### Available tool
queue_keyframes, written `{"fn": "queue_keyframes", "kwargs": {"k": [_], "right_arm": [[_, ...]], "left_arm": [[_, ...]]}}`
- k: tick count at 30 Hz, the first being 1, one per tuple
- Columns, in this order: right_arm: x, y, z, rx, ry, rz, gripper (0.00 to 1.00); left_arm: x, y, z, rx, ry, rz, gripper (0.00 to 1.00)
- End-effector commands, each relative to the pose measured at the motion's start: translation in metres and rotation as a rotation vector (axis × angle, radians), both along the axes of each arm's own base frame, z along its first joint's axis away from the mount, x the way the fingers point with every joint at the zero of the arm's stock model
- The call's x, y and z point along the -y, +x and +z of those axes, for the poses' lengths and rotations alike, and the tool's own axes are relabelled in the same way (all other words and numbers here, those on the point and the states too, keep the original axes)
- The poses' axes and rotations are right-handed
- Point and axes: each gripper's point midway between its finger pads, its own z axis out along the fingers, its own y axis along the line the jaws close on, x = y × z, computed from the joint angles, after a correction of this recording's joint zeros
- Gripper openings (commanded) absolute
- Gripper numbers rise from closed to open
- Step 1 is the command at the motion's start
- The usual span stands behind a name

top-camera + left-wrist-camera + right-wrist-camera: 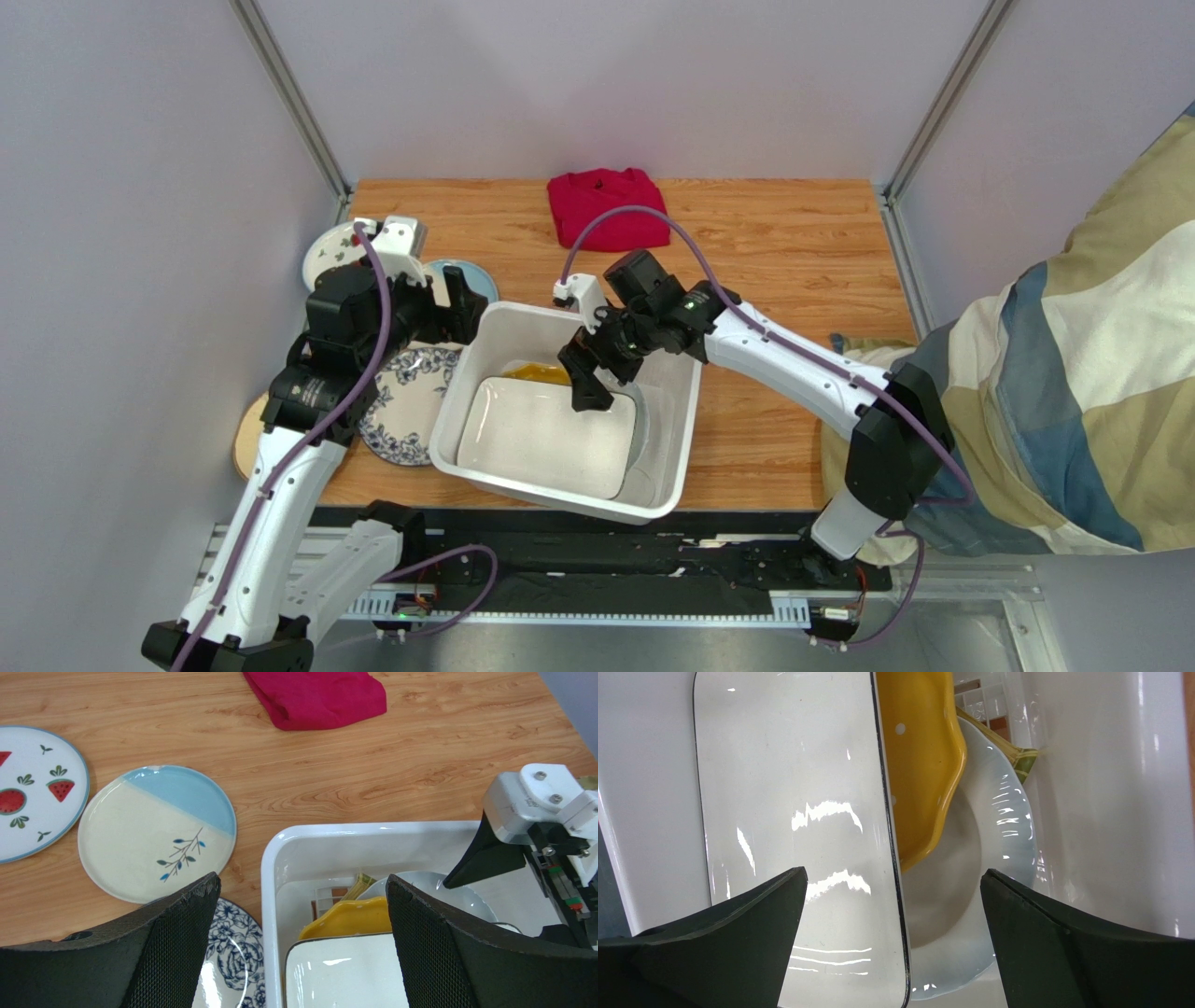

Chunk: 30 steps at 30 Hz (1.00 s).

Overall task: Place the plates into the plastic bin on the countertop
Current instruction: Move the plastic bin to the center of the board.

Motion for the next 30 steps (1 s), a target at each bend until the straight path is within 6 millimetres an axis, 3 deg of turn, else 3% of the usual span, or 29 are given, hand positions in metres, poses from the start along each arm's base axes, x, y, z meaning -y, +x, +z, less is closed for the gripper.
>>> {"fn": "queue_keyframes", "kwargs": {"k": [1, 9, 12, 21, 30], "right_arm": [[0.002, 0.011, 0.026, 0.076, 0.049, -0.093, 1.0], [0.008, 0.01, 0.051, 0.098, 0.105, -0.152, 1.0], [0.012, 0.01, 0.051, 0.053, 0.099, -0.209, 1.0], [0.03, 0.011, 0.024, -0.056, 0.02, -0.365, 1.0], [0.075, 0.051, -0.013, -0.029, -0.15, -0.608, 1.0]], "left_arm": [[0.002, 0.001, 0.005, 0.026, -0.006, -0.01, 0.92], [0.001, 0.002, 0.004, 0.025, -0.003, -0.005, 0.92], [0.001, 0.002, 0.004, 0.026, -0.001, -0.005, 0.92], [0.002, 0.003, 0.003, 0.021, 0.0, -0.005, 0.92], [0.001, 0.004, 0.002, 0.02, 0.004, -0.005, 0.92]]}}
